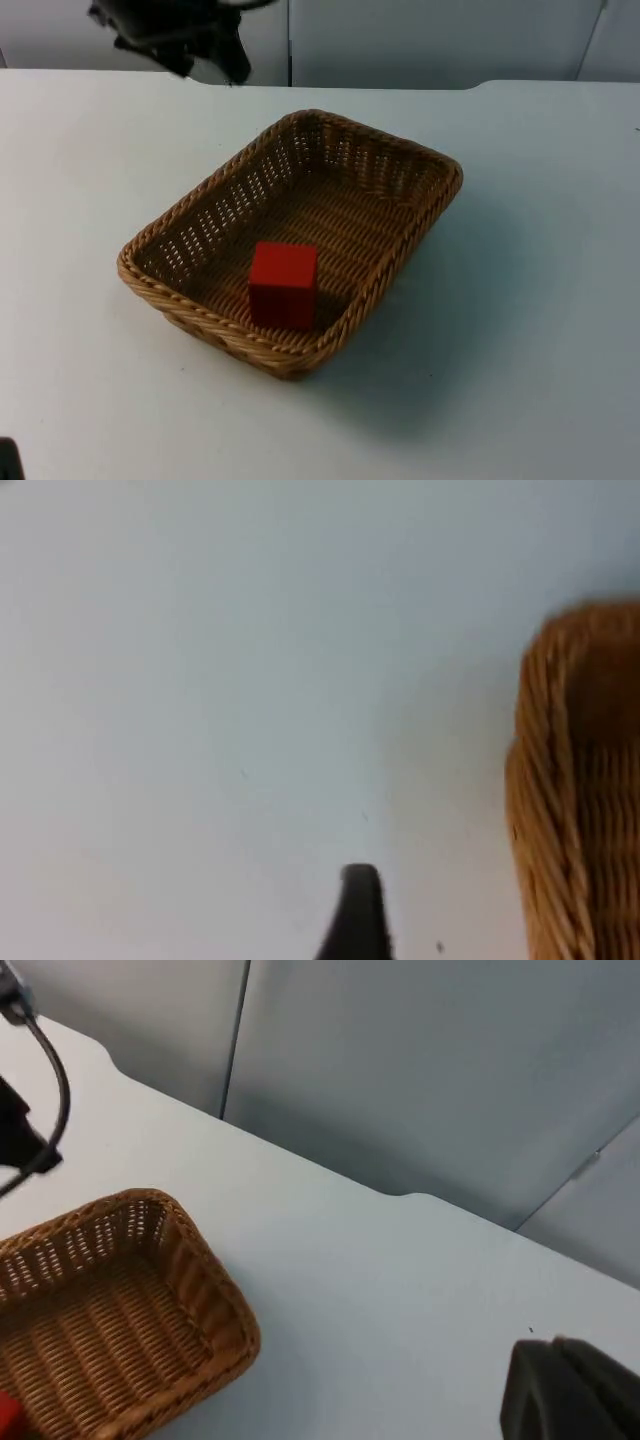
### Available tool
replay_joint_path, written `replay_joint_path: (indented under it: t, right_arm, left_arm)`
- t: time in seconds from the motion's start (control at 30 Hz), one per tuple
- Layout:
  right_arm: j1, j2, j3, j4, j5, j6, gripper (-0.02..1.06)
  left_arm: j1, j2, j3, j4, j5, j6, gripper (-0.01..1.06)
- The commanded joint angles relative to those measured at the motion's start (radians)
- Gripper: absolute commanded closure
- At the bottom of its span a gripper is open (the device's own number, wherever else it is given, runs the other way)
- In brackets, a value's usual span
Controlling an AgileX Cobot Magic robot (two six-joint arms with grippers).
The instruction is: Pick up the basket with the left hand and place the cube into the basket with the right hand.
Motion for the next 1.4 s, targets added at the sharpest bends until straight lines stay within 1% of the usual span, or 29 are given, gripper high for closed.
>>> replay_joint_path:
  t: [0.0, 0.03, 0.07, 0.1, 0.13, 0.2, 0.23, 0.27, 0.3, 0.33, 0.4, 0.47, 0.57, 0.63, 0.67, 0.73, 0.77, 0.8, 0.83, 0.9, 0.97, 1.0, 1.03, 1.1, 1.17, 1.2, 1.3, 1.33, 1.37]
  right_arm:
    - [-0.004, -0.006, -0.006, -0.085, -0.005, 0.051, 1.05]
    - [-0.004, -0.006, -0.006, -0.146, -0.003, 0.088, 1.05]
    - [-0.004, -0.01, -0.006, -0.23, 0.002, 0.135, 1.05]
    - [-0.004, -0.015, -0.006, -0.323, 0.007, 0.178, 1.05]
    - [-0.004, -0.015, -0.006, -0.323, 0.007, 0.178, 1.05]
    - [-0.004, -0.039, -0.006, -0.514, 0.023, 0.248, 1.05]
    - [-0.004, -0.056, -0.006, -0.608, 0.033, 0.263, 1.05]
    - [-0.004, -0.086, -0.006, -0.697, 0.045, 0.273, 1.04]
    - [-0.004, -0.086, -0.006, -0.697, 0.045, 0.273, 1.04]
    - [-0.004, -0.117, -0.006, -0.774, 0.066, 0.28, 1.04]
    - [-0.004, -0.175, -0.006, -0.856, 0.088, 0.28, 1.04]
    - [-0.004, -0.214, -0.006, -0.867, 0.088, 0.271, 1.04]
    - [-0.004, -0.314, -0.006, -0.918, 0.075, 0.149, 1.04]
    - [-0.004, -0.365, -0.006, -0.994, 0.075, 0.106, 1.04]
    - [-0.004, -0.365, -0.006, -0.994, 0.075, 0.106, 1.04]
    - [-0.004, -0.397, -0.006, -1.085, 0.059, 0.067, 1.04]
    - [-0.004, -0.409, -0.006, -1.123, 0.026, 0.022, 1.04]
    - [-0.004, -0.41, -0.006, -1.186, -0.031, -0.053, 1.04]
    - [-0.004, -0.41, -0.006, -1.186, -0.031, -0.053, 1.04]
    - [-0.004, -0.408, -0.006, -1.236, -0.144, -0.152, 1.04]
    - [-0.004, -0.408, -0.006, -1.236, -0.281, -0.193, 1.04]
    - [-0.004, -0.408, -0.006, -1.236, -0.281, -0.193, 1.04]
    - [-0.004, -0.41, -0.006, -1.236, -0.335, -0.193, 1.04]
    - [-0.004, -0.41, -0.006, -1.236, -0.396, -0.204, 1.04]
    - [-0.004, -0.41, -0.006, -1.236, -0.415, -0.232, 1.04]
    - [-0.004, -0.41, -0.006, -1.221, -0.429, -0.266, 1.04]
    - [-0.004, -0.412, -0.001, -1.05, -0.523, -0.412, 1.04]
    - [-0.004, -0.412, -0.001, -1.05, -0.523, -0.412, 1.04]
    - [-0.004, -0.418, 0.024, -0.987, -0.597, -0.504, 1.04]
  left_arm:
    - [0.004, -0.008, -0.14, 0.047, 0.054, -0.086, 0.58]
    - [0.004, -0.008, -0.219, 0.057, 0.097, -0.107, 0.75]
    - [0.004, -0.008, -0.294, 0.068, 0.147, -0.114, 0.98]
    - [0.004, -0.008, -0.332, 0.075, 0.167, -0.109, 1.05]
    - [0.004, -0.008, -0.332, 0.075, 0.167, -0.109, 1.05]
    - [0.004, -0.008, -0.494, 0.077, 0.305, -0.114, 1.05]
    - [0.006, -0.008, -0.559, 0.077, 0.337, -0.13, 1.05]
    - [0.008, -0.01, -0.605, 0.082, 0.337, -0.144, 1.05]
    - [0.008, -0.01, -0.605, 0.082, 0.337, -0.144, 1.05]
    - [0.013, -0.024, -0.643, 0.098, 0.337, -0.166, 1.05]
    - [0.013, -0.075, -0.649, 0.174, 0.337, -0.219, 1.05]
    - [0.013, -0.1, -0.649, 0.201, 0.337, -0.226, 1.05]
    - [0.013, -0.16, -0.649, 0.24, 0.337, -0.239, 1.05]
    - [0.009, -0.188, -0.649, 0.242, 0.337, -0.245, 1.05]
    - [0.009, -0.188, -0.649, 0.242, 0.337, -0.245, 1.05]
    - [-0.004, -0.206, -0.649, 0.252, 0.337, -0.247, 1.05]
    - [-0.018, -0.212, -0.649, 0.272, 0.337, -0.263, 1.05]
    - [-0.035, -0.217, -0.649, 0.303, 0.337, -0.273, 1.05]
    - [-0.035, -0.217, -0.649, 0.303, 0.337, -0.273, 1.05]
    - [-0.095, -0.224, -0.649, 0.407, 0.337, -0.288, 1.05]
    - [-0.152, -0.226, -0.63, 0.519, 0.337, -0.298, 1.05]
    - [-0.152, -0.226, -0.63, 0.519, 0.337, -0.298, 1.05]
    - [-0.182, -0.228, -0.612, 0.573, 0.337, -0.308, 1.05]
    - [-0.235, -0.238, -0.555, 0.66, 0.337, -0.312, 1.05]
    - [-0.251, -0.247, -0.521, 0.694, 0.337, -0.317, 1.05]
    - [-0.262, -0.264, -0.472, 0.71, 0.337, -0.319, 1.05]
    - [-0.266, -0.345, -0.29, 0.74, 0.337, -0.332, 1.05]
    - [-0.266, -0.345, -0.29, 0.74, 0.337, -0.332, 1.05]
    - [-0.264, -0.408, -0.182, 0.783, 0.337, -0.351, 1.05]
